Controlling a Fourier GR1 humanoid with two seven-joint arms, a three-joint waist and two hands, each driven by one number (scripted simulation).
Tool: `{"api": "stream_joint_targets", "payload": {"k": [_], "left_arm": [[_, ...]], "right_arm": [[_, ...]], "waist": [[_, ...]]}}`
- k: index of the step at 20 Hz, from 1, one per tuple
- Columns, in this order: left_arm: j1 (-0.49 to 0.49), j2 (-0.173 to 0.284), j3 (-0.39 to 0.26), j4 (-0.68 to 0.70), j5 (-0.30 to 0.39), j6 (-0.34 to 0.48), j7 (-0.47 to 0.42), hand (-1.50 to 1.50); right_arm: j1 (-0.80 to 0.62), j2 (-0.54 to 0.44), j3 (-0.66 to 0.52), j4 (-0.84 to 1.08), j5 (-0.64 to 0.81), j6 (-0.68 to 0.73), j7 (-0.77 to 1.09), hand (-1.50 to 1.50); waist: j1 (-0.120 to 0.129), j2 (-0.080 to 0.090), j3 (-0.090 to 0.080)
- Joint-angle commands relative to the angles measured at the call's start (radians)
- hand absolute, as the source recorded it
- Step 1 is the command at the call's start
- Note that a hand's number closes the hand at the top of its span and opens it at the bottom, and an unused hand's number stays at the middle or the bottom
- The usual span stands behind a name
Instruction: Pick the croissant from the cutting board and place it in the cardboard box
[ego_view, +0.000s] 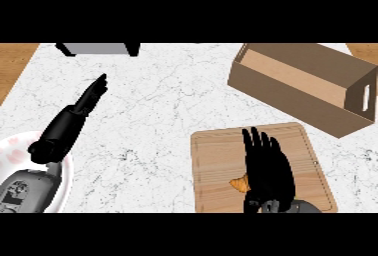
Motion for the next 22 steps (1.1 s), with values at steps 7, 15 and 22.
{"api": "stream_joint_targets", "payload": {"k": [7,15,22], "left_arm": [[0.003,-0.059,0.003,-0.003,-0.053,-0.01,-0.003,0.0],[-0.003,-0.014,0.094,0.029,-0.008,-0.088,-0.022,0.0],[-0.003,-0.08,0.089,-0.007,-0.075,-0.086,0.009,0.0]], "right_arm": [[0.057,0.075,-0.091,0.13,0.075,0.015,-0.028,-1.5],[0.116,0.117,-0.098,0.071,0.178,0.094,0.052,-1.5],[0.078,0.211,-0.153,0.292,0.23,0.009,-0.144,-1.5]], "waist": [[0.0,0.001,0.001],[-0.003,0.0,0.0],[0.004,0.001,0.001]]}}
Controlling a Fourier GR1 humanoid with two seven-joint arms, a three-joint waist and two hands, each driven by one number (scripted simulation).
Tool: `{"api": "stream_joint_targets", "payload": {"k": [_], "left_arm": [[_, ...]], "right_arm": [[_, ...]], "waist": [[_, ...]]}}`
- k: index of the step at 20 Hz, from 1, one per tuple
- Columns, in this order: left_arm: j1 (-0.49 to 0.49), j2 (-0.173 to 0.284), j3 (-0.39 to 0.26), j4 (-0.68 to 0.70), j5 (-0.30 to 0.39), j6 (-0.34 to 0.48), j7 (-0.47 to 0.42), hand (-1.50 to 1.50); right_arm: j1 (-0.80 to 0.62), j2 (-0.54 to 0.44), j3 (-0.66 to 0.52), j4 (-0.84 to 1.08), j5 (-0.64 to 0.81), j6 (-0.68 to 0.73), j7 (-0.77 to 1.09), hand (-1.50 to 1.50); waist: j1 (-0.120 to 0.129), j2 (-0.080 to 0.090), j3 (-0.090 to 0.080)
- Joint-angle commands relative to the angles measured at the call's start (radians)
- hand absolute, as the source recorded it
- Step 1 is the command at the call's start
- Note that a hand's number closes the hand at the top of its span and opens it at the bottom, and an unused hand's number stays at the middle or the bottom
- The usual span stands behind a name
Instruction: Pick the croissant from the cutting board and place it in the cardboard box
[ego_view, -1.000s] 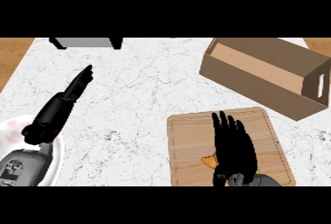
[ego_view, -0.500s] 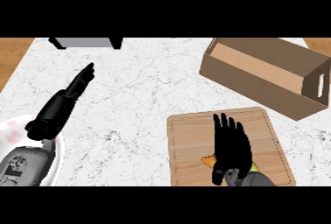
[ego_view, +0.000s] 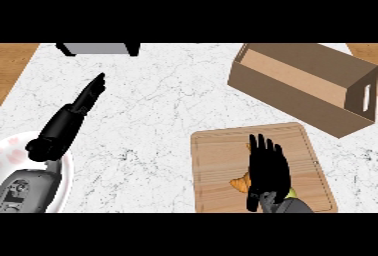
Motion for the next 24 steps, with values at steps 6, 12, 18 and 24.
{"api": "stream_joint_targets", "payload": {"k": [6,12,18,24], "left_arm": [[0.001,-0.054,0.01,0.005,-0.065,0.0,0.005,0.0],[0.048,-0.055,0.036,0.014,-0.056,-0.055,-0.065,0.0],[-0.014,-0.055,0.029,-0.023,-0.047,-0.061,0.022,0.0],[0.03,-0.051,0.017,-0.071,-0.051,-0.07,0.012,0.0]], "right_arm": [[-0.017,-0.029,0.016,0.057,0.122,-0.059,-0.164,1.5],[0.009,-0.022,0.05,0.06,0.23,-0.146,-0.208,1.5],[-0.212,0.037,0.09,0.088,0.133,-0.135,-0.473,1.5],[-0.395,0.052,0.071,0.137,-0.011,-0.173,-0.843,1.5]], "waist": [[0.0,0.0,0.0],[0.0,0.0,0.0],[0.029,0.01,0.001],[0.059,0.008,0.002]]}}
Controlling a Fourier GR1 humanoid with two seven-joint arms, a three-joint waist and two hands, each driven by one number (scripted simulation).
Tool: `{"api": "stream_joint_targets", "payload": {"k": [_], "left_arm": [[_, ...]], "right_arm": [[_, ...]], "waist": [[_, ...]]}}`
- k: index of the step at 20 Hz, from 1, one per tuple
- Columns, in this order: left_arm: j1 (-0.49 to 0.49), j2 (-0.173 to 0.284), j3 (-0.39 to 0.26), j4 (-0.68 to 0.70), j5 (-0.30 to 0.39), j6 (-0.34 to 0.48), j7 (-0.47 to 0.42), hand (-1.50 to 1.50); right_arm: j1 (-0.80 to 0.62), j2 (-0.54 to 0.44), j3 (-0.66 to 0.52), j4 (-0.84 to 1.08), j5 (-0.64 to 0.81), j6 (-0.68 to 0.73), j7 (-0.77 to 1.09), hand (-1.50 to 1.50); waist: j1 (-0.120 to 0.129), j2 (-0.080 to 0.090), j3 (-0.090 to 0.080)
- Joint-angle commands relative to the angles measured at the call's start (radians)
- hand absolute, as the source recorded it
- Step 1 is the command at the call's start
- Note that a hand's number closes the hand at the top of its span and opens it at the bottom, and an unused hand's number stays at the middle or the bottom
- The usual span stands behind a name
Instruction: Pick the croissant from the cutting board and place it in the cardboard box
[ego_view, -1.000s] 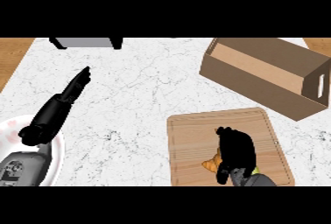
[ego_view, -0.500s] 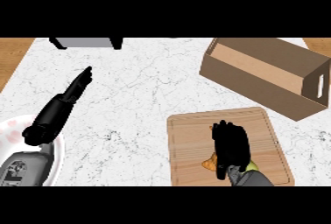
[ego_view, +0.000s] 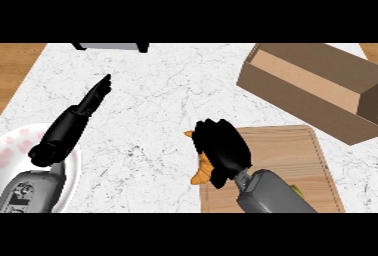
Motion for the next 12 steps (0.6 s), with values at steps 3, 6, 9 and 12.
{"api": "stream_joint_targets", "payload": {"k": [3,6,9,12], "left_arm": [[0.042,-0.018,-0.008,-0.029,-0.02,0.022,0.01,0.0],[0.015,-0.007,0.03,0.06,-0.022,0.009,-0.042,0.0],[-0.014,0.015,0.041,0.009,0.015,-0.032,0.023,0.0],[0.0,0.006,0.045,-0.007,0.0,-0.004,0.022,0.0]], "right_arm": [[-0.174,-0.015,-0.032,-0.044,-0.035,-0.017,-0.228,1.5],[-0.175,-0.032,-0.108,-0.077,-0.066,-0.01,-0.281,1.5],[-0.26,-0.007,-0.258,-0.081,-0.104,-0.001,-0.199,1.5],[-0.27,0.066,-0.351,-0.086,-0.119,-0.04,-0.063,1.5]], "waist": [[-0.034,-0.014,-0.001],[-0.052,-0.012,-0.002],[-0.051,-0.013,-0.002],[-0.049,-0.014,-0.002]]}}
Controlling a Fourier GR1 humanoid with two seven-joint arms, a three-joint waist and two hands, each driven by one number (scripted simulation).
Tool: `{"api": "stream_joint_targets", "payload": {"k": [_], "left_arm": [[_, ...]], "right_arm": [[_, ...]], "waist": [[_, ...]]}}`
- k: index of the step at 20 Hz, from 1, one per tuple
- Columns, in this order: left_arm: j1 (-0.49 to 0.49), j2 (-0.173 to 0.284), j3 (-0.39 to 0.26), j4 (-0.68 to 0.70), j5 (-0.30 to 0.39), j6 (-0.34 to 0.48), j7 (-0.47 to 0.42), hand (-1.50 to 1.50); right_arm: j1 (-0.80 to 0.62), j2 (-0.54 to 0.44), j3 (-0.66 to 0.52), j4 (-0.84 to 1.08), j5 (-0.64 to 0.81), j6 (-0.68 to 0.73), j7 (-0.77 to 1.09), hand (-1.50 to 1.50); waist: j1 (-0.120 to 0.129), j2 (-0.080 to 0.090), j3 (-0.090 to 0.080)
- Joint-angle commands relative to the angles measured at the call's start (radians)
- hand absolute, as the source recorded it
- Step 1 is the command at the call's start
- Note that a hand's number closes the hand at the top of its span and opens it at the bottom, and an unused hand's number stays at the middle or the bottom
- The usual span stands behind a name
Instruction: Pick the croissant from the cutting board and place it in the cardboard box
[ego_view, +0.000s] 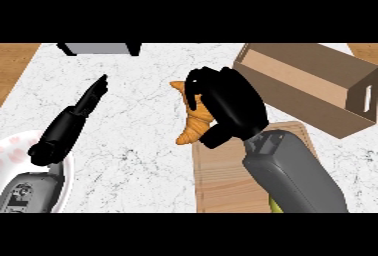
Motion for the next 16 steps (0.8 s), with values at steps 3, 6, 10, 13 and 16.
{"api": "stream_joint_targets", "payload": {"k": [3,6,10,13,16], "left_arm": [[0.019,-0.007,-0.008,-0.038,0.006,-0.01,0.034,0.0],[0.003,0.015,0.015,-0.005,0.005,-0.028,-0.001,0.0],[-0.031,-0.015,0.01,0.022,-0.026,0.005,-0.002,0.0],[-0.024,-0.05,-0.029,-0.028,-0.038,0.016,0.044,0.0],[-0.014,-0.005,0.013,-0.001,-0.003,-0.039,0.004,0.0]], "right_arm": [[-0.095,-0.013,-0.278,-0.001,-0.079,-0.013,0.119,1.5],[-0.098,-0.035,-0.351,0.1,-0.074,-0.09,0.086,1.5],[-0.219,-0.08,-0.458,0.259,-0.094,-0.106,0.066,1.5],[-0.312,-0.158,-0.531,0.433,-0.115,-0.093,0.015,1.5],[-0.298,-0.213,-0.497,0.57,-0.03,-0.165,-0.081,1.5]], "waist": [[0.0,-0.001,0.0],[0.004,0.003,0.0],[0.006,0.006,0.0],[0.018,0.007,0.0],[0.024,0.011,0.0]]}}
